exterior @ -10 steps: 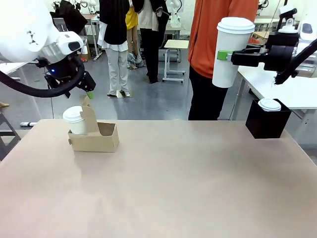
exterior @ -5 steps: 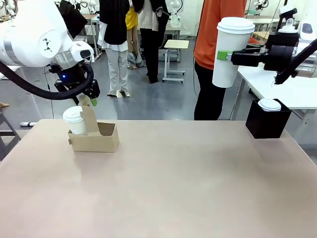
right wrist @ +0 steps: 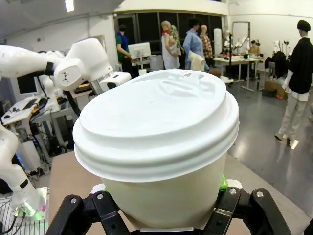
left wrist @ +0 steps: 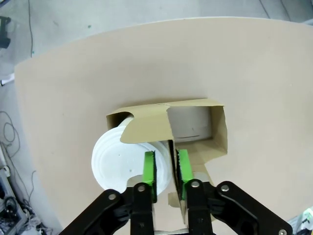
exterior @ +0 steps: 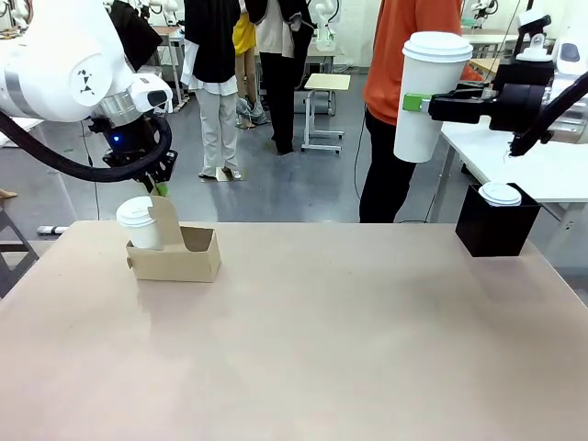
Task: Pour a drink into a cup and package it in a carrier.
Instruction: Position the Cup Carrier in the center of the table.
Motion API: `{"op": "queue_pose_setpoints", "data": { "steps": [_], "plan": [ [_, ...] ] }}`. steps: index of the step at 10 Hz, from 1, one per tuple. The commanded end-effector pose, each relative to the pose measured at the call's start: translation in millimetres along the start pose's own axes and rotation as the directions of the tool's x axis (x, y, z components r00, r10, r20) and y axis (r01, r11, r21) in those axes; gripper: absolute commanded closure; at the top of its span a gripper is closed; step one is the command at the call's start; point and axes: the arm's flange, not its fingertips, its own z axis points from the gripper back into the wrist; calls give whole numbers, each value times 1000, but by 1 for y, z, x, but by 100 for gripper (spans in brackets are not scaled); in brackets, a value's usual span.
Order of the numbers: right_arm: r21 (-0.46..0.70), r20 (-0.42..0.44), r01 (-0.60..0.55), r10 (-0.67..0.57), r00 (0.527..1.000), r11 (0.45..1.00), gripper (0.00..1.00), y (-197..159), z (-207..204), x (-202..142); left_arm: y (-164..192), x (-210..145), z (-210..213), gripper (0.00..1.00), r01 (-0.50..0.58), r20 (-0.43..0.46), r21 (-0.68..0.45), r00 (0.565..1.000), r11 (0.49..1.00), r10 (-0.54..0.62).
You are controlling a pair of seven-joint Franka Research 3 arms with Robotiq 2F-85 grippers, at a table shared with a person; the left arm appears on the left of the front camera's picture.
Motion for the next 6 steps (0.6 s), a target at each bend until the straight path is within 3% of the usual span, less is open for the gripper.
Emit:
{"op": "queue_pose_setpoints", "data": {
  "steps": [1, 3, 4, 6],
  "plan": [
    [4, 10, 1, -1, 1000, 1000, 20, 0, -3, 4, -2, 3, -1, 100, -8, -2, 8, 1000, 1000, 8],
    [4, 10, 1, -1, 1000, 1000, 20, 0, -3, 4, -3, 3, -2, 100, -18, 21, 4, 1000, 1000, 18],
    [4, 10, 1, -1, 1000, 1000, 20, 0, -3, 4, -7, 2, -4, 100, -60, -39, -21, 997, 998, 59],
    [4, 10, 1, -1, 1000, 1000, 20, 0, -3, 4, -3, 0, -1, 100, 4, 1, -2, 1000, 1000, -4]
  ]
}}
